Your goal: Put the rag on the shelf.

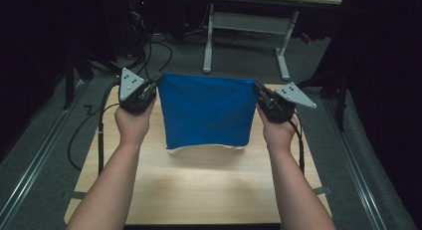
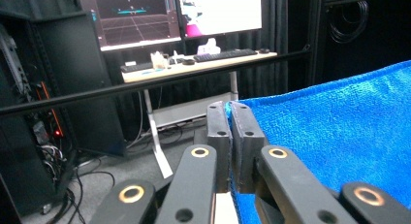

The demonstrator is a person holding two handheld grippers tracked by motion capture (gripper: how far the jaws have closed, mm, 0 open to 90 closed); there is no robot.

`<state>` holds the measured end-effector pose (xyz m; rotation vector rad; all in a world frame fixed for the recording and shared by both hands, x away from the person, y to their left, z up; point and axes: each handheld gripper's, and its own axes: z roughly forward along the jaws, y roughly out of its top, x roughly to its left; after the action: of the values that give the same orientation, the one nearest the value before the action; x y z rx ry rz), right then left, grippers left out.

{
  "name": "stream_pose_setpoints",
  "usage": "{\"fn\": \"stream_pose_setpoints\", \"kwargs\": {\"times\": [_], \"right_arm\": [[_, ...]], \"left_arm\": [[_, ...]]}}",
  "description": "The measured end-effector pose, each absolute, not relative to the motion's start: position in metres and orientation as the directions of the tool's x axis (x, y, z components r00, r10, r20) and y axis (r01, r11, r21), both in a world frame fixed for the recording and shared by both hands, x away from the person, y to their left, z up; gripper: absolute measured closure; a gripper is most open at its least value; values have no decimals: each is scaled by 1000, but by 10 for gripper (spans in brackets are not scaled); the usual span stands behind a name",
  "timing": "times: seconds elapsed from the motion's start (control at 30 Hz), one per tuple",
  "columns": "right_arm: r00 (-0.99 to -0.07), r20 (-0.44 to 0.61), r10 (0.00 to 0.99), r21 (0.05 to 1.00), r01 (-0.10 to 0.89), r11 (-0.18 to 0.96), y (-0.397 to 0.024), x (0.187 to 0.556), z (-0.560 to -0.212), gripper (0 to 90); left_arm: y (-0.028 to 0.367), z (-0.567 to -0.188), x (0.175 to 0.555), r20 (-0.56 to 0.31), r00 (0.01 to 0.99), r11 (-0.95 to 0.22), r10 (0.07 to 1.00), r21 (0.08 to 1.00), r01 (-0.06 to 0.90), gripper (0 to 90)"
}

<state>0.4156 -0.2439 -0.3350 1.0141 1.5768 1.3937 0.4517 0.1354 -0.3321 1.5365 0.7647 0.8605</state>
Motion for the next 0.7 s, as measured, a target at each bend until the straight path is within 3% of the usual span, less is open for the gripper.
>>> {"fn": "stream_pose_setpoints", "kwargs": {"times": [0.37, 0.7], "right_arm": [[-346, -70, 936, 989, 95, 109, -240, 449, -325, 883], [-344, -79, 936, 971, 187, 151, -244, 485, -348, 883]], "left_arm": [[128, -327, 492, 141, 485, -188, 863, 981, 49, 880], [117, -360, 524, 131, 483, -242, 866, 955, 174, 880]]}}
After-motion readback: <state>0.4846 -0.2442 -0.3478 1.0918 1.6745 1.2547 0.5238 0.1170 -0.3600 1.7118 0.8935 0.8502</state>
